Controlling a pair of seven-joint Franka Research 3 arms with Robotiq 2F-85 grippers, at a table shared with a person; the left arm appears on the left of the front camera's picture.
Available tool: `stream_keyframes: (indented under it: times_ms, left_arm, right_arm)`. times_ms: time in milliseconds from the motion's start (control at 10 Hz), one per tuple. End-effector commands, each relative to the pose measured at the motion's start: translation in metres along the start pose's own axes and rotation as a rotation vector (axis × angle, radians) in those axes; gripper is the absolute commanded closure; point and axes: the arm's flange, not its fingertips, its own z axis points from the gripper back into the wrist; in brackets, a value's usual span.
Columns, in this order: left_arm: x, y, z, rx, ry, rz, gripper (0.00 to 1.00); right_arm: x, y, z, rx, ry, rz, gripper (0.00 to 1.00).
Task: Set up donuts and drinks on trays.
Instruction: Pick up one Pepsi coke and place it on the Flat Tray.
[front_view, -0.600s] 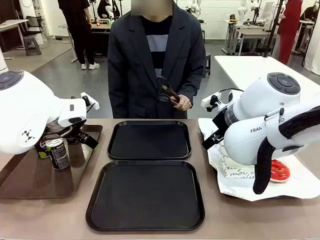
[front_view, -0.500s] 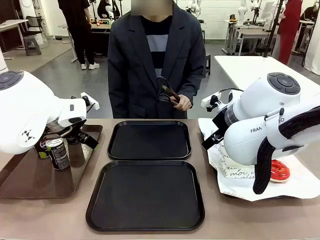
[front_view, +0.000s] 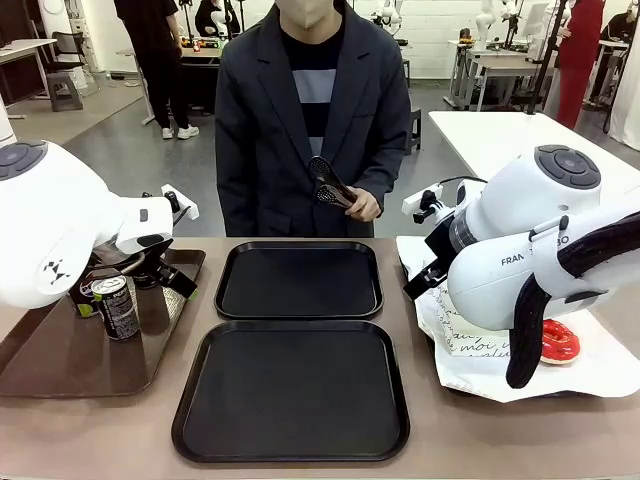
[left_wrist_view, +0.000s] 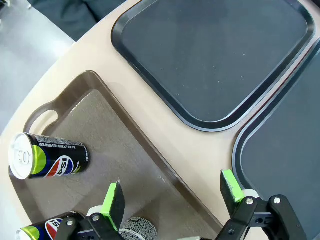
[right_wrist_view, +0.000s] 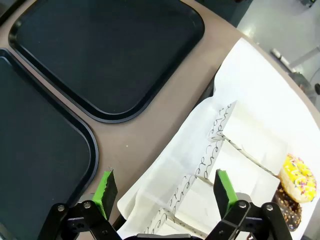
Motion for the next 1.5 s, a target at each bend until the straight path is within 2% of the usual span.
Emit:
stream_keyframes:
  times_ms: [0,500,600,700,900,1100,1200,1300,1400]
  left_arm:
    - [0.000,0.000,0.000,0.000,0.000,0.000,0.00]
    - [0.000,0.000,0.000,0.000,0.000,0.000,0.00]
    - [-0.009,-0.014,0.030,0.063,0.032,-0.014,0.00]
    - [-0.028,-0.023,0.060,0.068,0.039,-0.041,0.00]
    - [-0.075,-0.030,0.124,-0.043,0.080,-0.075,0.00]
    - [-0.121,-0.036,0.161,-0.171,0.179,-0.114,0.00]
    - [-0.137,-0.040,0.166,-0.208,0.213,-0.101,0.00]
    - [-0.142,-0.040,0.160,-0.109,0.202,-0.070,0.00]
    - [-0.021,-0.024,0.164,-0.173,0.185,-0.109,0.00]
  right_arm:
    - [0.000,0.000,0.000,0.000,0.000,0.000,0.00]
    - [0.000,0.000,0.000,0.000,0.000,0.000,0.00]
    - [-0.010,0.014,0.022,-0.025,0.028,0.043,0.00]
    - [-0.026,0.025,0.049,-0.016,0.031,0.057,0.00]
    - [-0.072,0.044,0.117,0.000,0.117,0.096,0.00]
    - [-0.120,0.065,0.168,0.031,0.215,0.116,0.00]
    - [-0.139,0.073,0.176,0.055,0.248,0.128,0.00]
    - [-0.146,0.069,0.171,-0.012,0.240,0.142,0.00]
    - [-0.015,0.040,0.166,0.022,0.221,0.116,0.00]
